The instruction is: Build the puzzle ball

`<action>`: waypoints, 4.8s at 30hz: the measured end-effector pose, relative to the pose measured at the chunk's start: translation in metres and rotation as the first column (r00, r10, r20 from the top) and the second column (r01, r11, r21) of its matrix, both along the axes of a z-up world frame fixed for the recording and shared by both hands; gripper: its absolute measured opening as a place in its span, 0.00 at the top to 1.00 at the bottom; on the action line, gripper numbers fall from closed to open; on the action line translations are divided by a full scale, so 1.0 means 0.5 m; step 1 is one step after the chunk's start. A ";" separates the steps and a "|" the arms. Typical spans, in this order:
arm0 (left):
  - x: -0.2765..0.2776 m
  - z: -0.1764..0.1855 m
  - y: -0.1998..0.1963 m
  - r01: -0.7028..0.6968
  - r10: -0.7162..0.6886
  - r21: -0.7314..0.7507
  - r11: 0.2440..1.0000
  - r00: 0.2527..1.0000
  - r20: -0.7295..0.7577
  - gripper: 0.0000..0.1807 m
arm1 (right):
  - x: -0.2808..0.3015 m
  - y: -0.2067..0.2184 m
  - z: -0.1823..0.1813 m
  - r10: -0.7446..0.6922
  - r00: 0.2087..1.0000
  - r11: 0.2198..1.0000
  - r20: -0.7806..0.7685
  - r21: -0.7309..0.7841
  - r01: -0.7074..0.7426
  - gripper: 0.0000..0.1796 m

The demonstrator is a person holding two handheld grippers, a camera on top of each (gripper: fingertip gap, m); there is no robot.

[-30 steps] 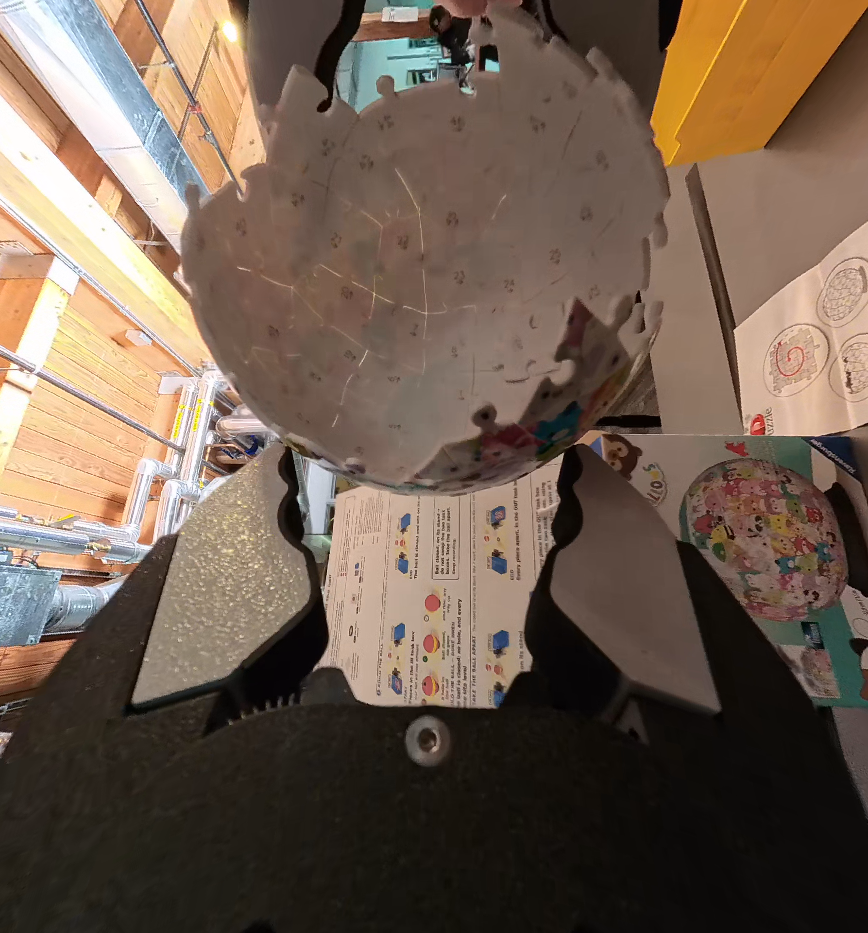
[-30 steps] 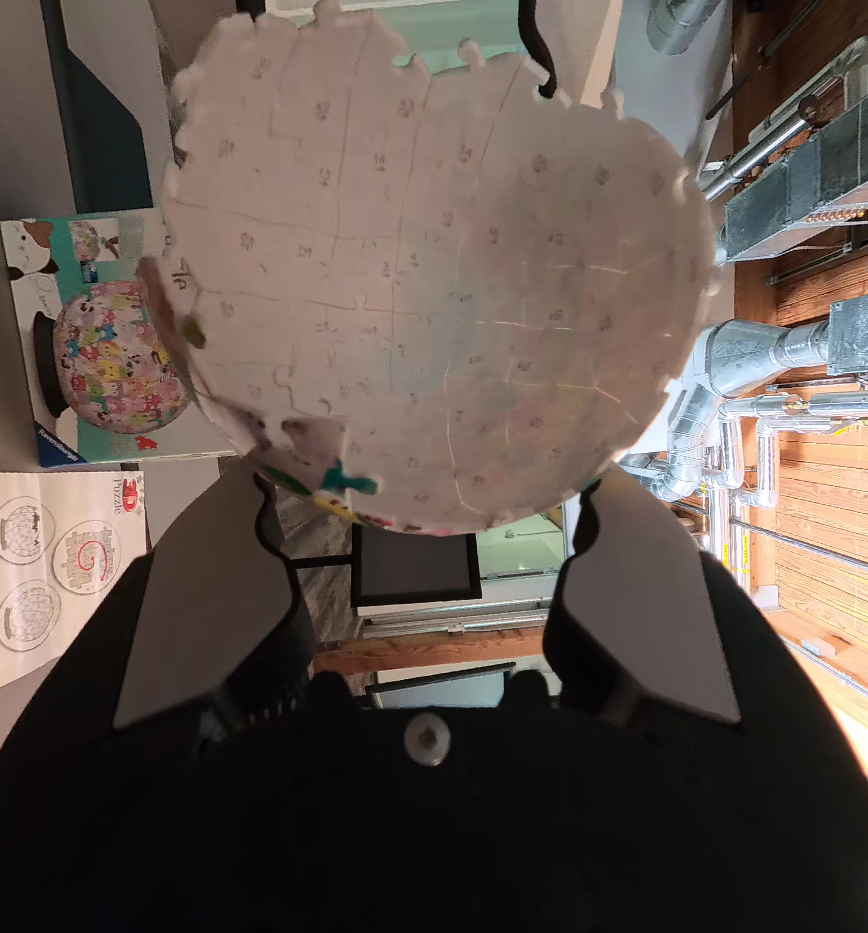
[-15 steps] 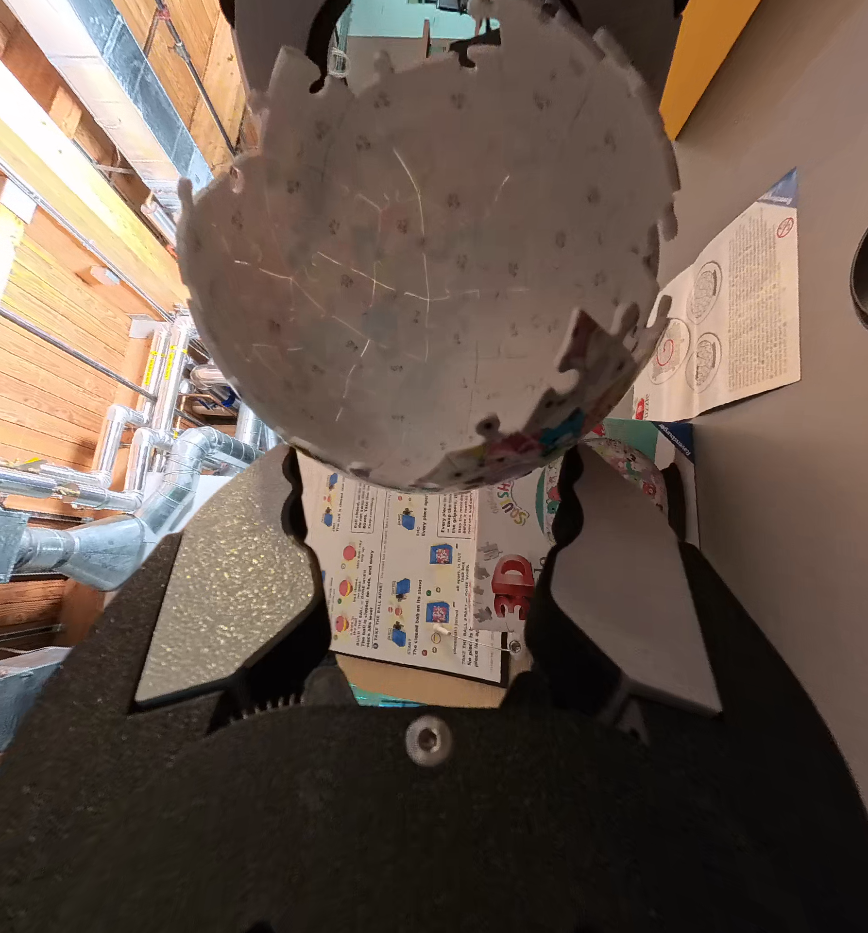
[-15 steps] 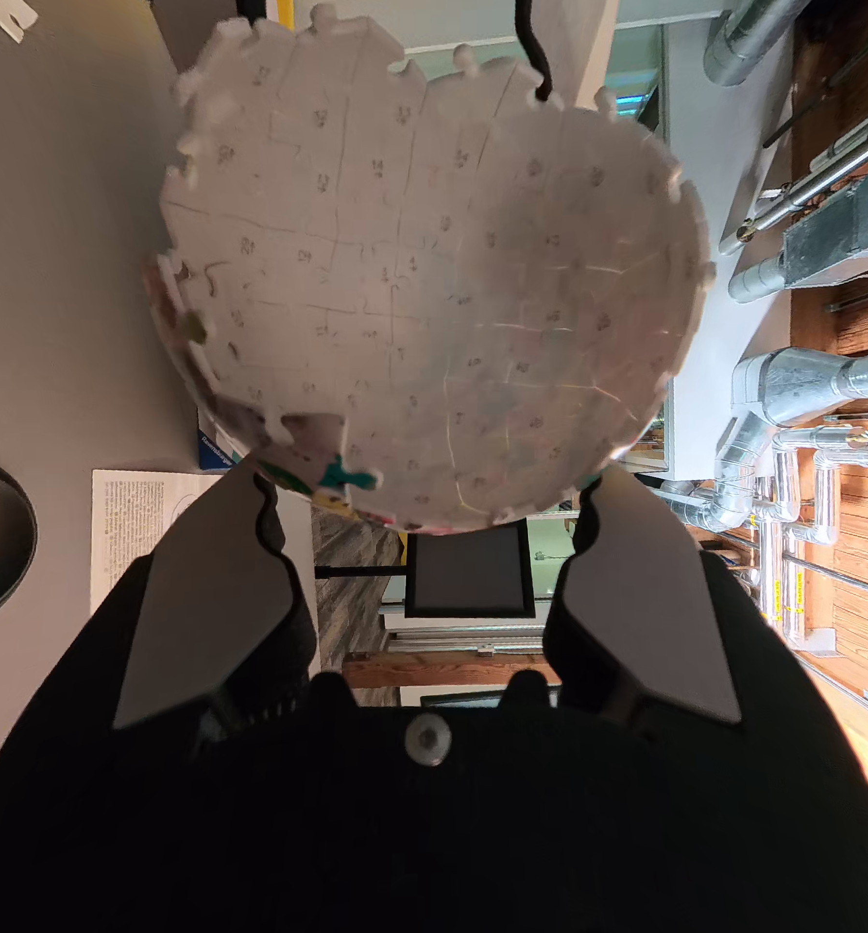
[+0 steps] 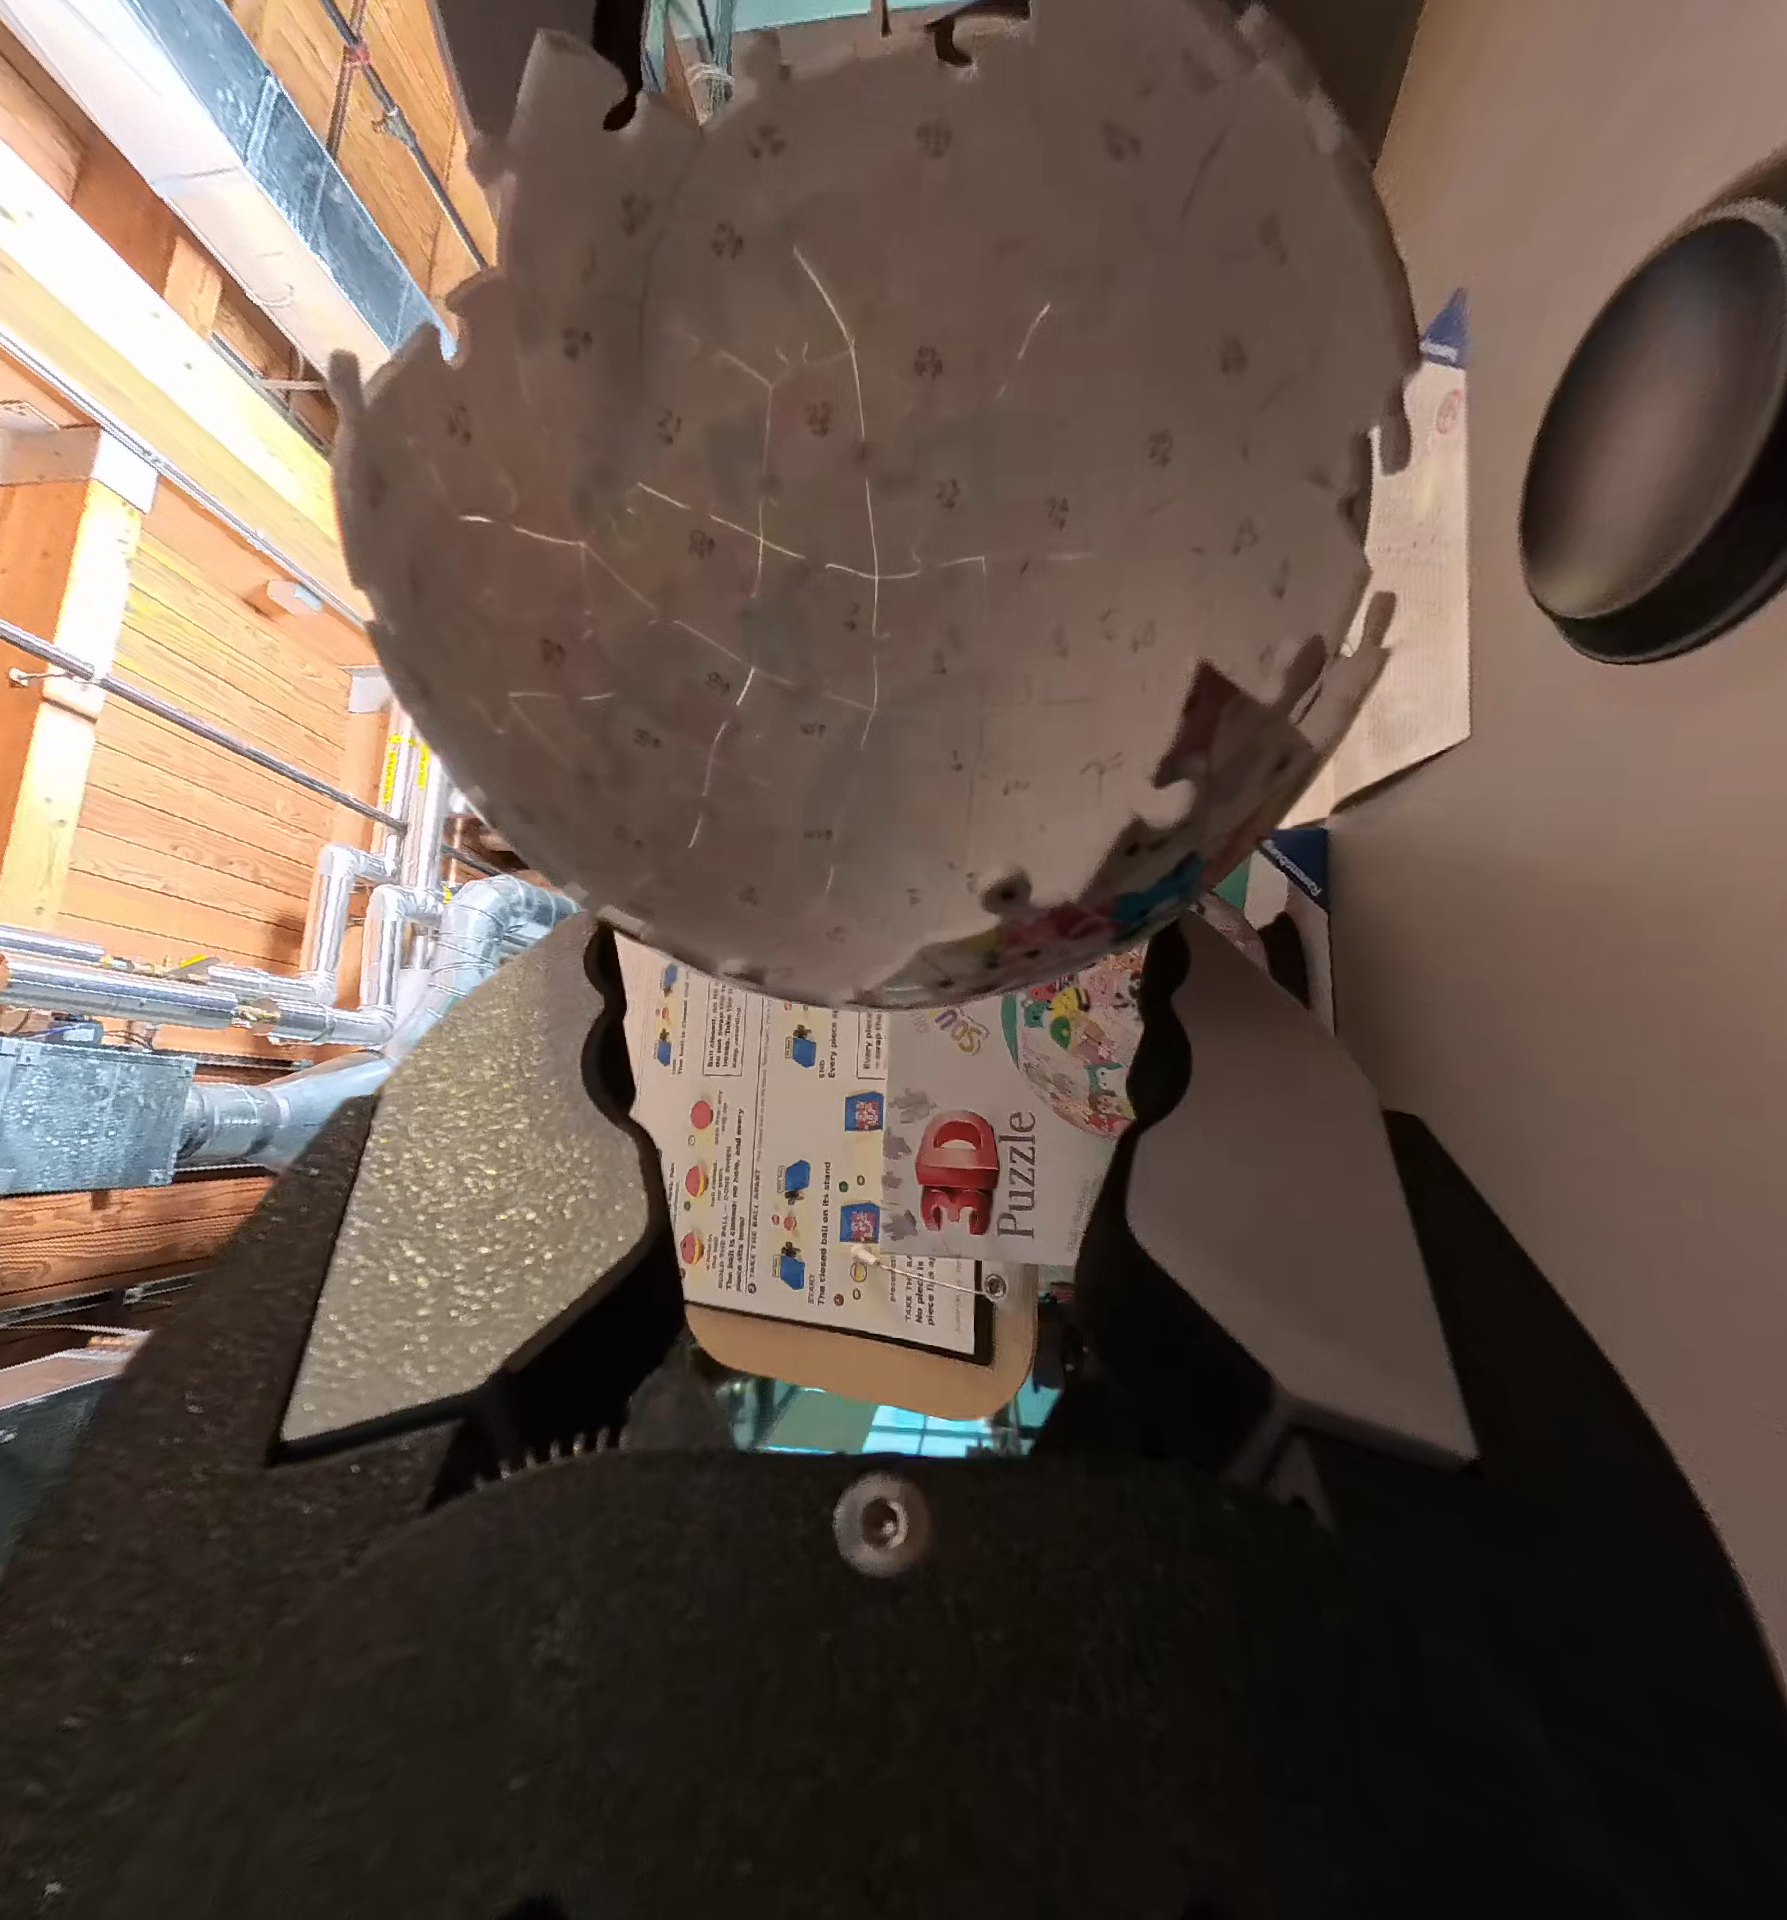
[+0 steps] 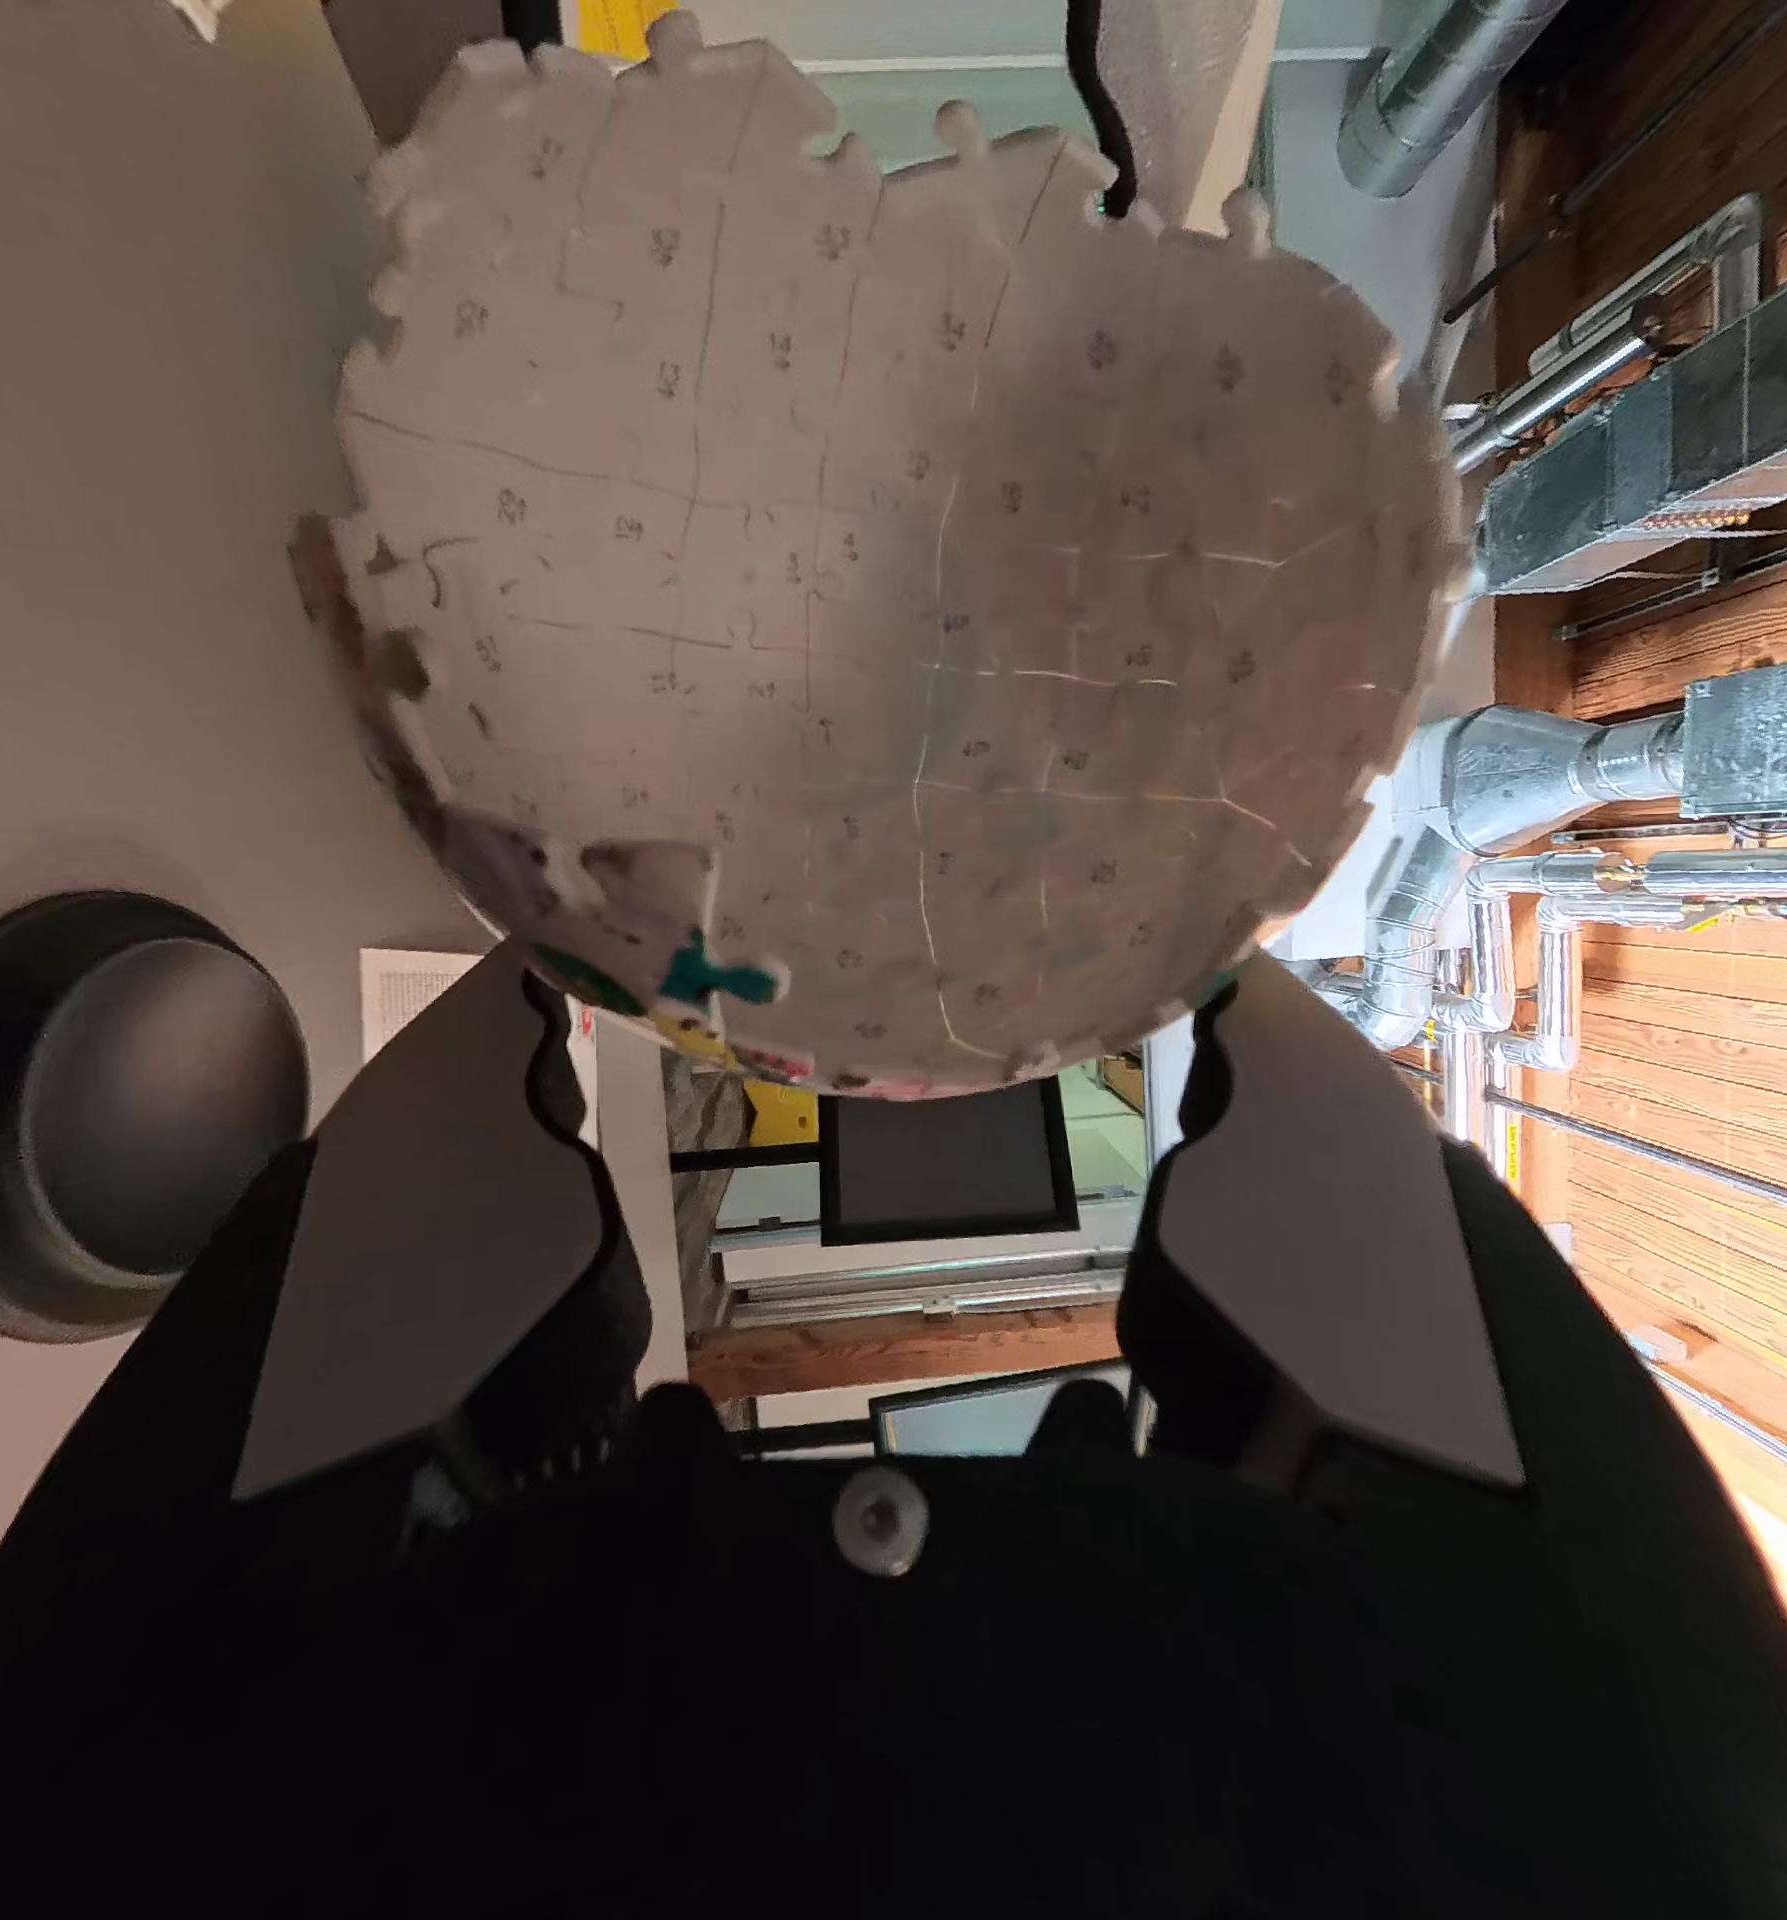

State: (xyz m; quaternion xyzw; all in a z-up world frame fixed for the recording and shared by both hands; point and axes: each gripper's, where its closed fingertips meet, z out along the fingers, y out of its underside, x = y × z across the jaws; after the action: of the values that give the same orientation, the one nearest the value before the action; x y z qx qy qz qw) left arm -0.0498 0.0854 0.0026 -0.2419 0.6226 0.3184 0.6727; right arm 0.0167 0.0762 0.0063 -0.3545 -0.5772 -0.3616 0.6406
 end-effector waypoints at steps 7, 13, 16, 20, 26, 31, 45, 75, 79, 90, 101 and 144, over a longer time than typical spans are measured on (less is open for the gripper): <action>0.007 -0.037 -0.020 -0.002 0.008 0.115 0.993 0.998 -0.055 0.51 | 0.004 -0.017 -0.046 -0.023 1.000 0.996 0.004 0.081 0.023 0.36; 0.005 -0.084 -0.018 -0.006 0.008 0.037 0.999 0.998 -0.067 0.52 | 0.010 0.001 -0.092 -0.037 0.999 0.999 0.005 -0.016 0.037 0.36; 0.004 -0.101 -0.007 -0.025 0.024 -0.015 1.000 0.998 -0.065 0.52 | 0.006 -0.003 -0.111 -0.005 1.000 0.998 0.004 -0.056 0.006 0.36; 0.009 -0.104 -0.008 -0.023 0.025 0.026 0.999 0.995 -0.093 0.53 | 0.012 0.001 -0.119 -0.014 1.000 0.998 -0.004 -0.055 0.014 0.36; 0.009 -0.101 -0.013 -0.058 0.063 0.062 0.996 0.994 -0.091 0.55 | 0.017 -0.013 -0.125 -0.043 0.999 0.998 -0.011 -0.039 0.043 0.36; 0.010 -0.100 0.004 -0.101 0.104 0.047 0.994 0.992 -0.072 0.54 | 0.011 -0.017 -0.125 -0.040 0.999 0.998 -0.020 -0.045 0.039 0.36; 0.019 -0.093 -0.004 -0.075 0.078 0.056 0.996 0.995 -0.065 0.55 | 0.016 -0.001 -0.115 -0.085 0.996 0.995 -0.020 -0.062 0.083 0.36; -0.126 0.027 -0.002 -0.286 0.256 0.164 0.944 0.949 0.185 0.57 | -0.130 0.047 0.053 -0.030 0.964 0.997 0.263 0.083 0.008 0.36; -0.141 0.030 0.001 -0.294 0.261 0.165 0.941 0.945 0.197 0.57 | -0.145 0.048 0.060 -0.025 0.961 0.996 0.275 0.084 0.001 0.36; -0.148 0.044 0.006 -0.279 0.253 0.191 0.941 0.956 0.150 0.58 | -0.136 0.053 0.061 -0.034 0.973 0.996 0.229 0.091 0.013 0.36; -0.025 0.061 0.030 -0.126 0.159 0.245 0.961 0.980 -0.120 0.58 | 0.007 0.032 0.022 -0.154 0.985 0.986 -0.082 0.056 0.159 0.36; -0.096 -0.114 0.013 -0.254 0.264 0.118 0.960 0.961 -0.077 0.59 | -0.075 0.049 -0.146 -0.051 0.998 0.993 0.048 -0.106 0.056 0.36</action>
State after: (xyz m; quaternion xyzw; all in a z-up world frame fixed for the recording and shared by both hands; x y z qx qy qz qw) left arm -0.0978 0.0920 -0.0543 -0.2699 0.5978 0.4476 0.6078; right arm -0.0207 0.1009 -0.0666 -0.3953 -0.6004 -0.3551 0.5977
